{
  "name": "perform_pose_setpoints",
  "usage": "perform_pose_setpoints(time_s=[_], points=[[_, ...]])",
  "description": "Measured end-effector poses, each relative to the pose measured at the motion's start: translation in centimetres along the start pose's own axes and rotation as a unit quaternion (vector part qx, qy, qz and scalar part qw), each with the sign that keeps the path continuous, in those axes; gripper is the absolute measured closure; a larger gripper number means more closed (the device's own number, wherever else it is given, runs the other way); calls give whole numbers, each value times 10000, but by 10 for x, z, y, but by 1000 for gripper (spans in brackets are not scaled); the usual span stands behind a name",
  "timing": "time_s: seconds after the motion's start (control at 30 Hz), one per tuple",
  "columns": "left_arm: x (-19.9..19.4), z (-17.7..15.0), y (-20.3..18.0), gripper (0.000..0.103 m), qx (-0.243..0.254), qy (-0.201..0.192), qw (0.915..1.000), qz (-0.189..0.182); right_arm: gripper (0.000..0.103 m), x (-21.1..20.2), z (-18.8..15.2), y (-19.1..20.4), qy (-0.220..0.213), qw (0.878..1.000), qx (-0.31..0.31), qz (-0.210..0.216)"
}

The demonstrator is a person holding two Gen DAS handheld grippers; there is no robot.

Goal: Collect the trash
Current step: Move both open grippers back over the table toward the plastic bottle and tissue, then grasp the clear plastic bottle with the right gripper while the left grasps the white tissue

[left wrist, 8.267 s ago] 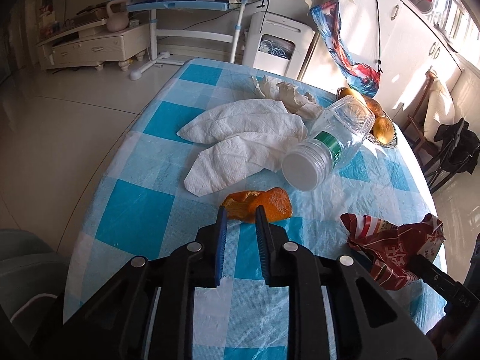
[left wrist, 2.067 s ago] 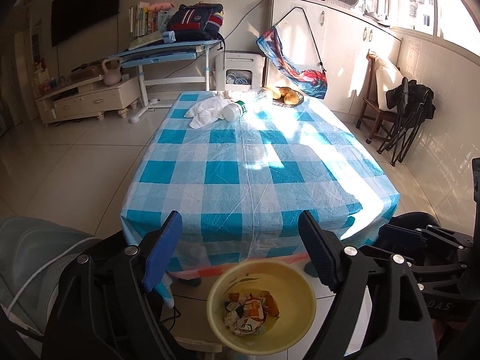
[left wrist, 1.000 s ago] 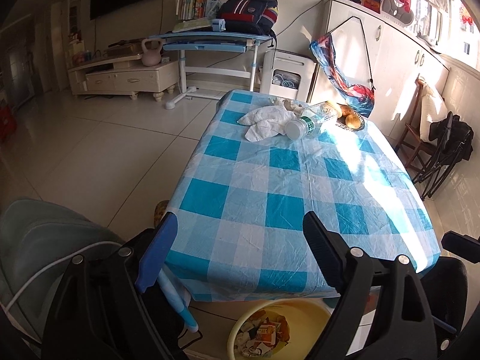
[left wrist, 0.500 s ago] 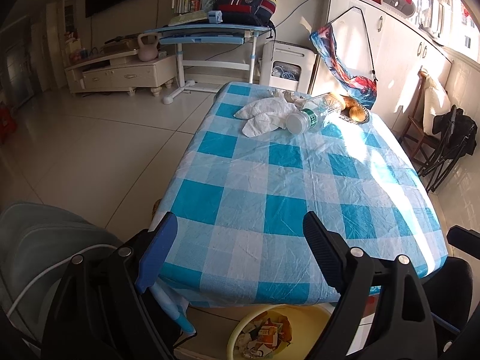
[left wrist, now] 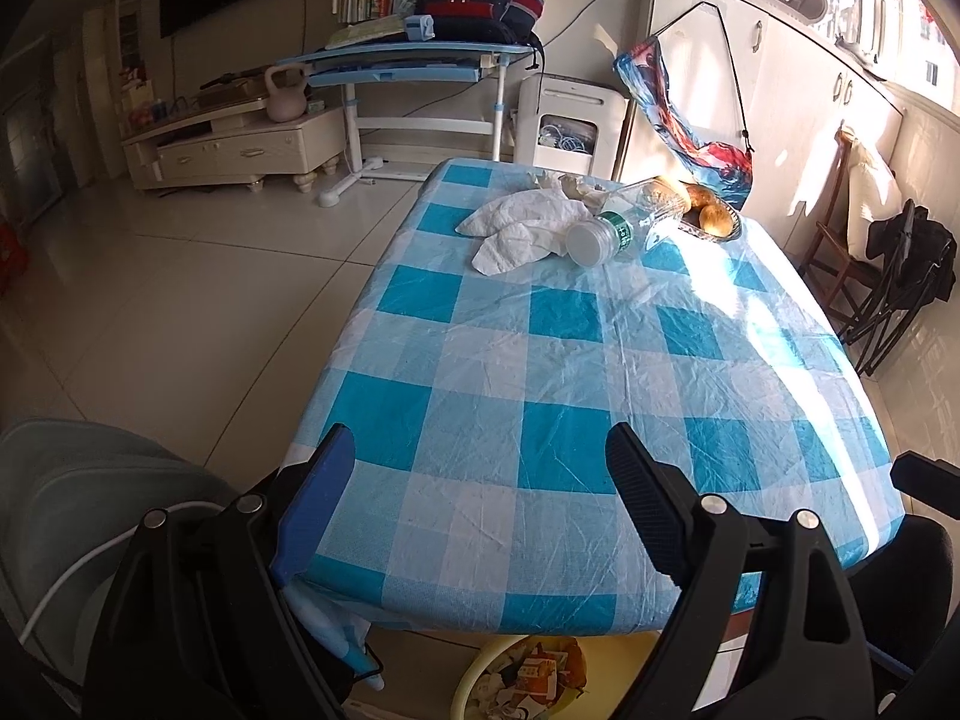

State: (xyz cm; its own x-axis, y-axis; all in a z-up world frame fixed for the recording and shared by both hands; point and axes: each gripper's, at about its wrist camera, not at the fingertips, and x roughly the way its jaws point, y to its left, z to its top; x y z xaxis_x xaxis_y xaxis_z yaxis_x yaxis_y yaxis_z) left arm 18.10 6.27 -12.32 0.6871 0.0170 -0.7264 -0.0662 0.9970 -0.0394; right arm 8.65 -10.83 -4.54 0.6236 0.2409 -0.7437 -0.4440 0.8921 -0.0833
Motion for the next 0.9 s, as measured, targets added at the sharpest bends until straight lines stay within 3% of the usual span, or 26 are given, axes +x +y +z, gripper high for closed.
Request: perform_pose_setpoints(time_s=[0.23, 0.43, 0.63, 0.9], points=[[14, 14, 1, 20, 86, -36, 9999, 50, 24, 25, -5, -36, -50, 9934, 980, 588], [33, 29, 2, 20, 199, -51, 9998, 87, 24, 49, 4, -86, -267, 9734, 2133, 791], [55, 48, 1, 20, 357, -101, 9993, 75, 24, 86, 29, -125, -396, 9555, 2813, 797], [90, 76, -1, 20, 628, -138, 9979, 49, 24, 161, 83, -151, -238, 9320, 3516, 845]])
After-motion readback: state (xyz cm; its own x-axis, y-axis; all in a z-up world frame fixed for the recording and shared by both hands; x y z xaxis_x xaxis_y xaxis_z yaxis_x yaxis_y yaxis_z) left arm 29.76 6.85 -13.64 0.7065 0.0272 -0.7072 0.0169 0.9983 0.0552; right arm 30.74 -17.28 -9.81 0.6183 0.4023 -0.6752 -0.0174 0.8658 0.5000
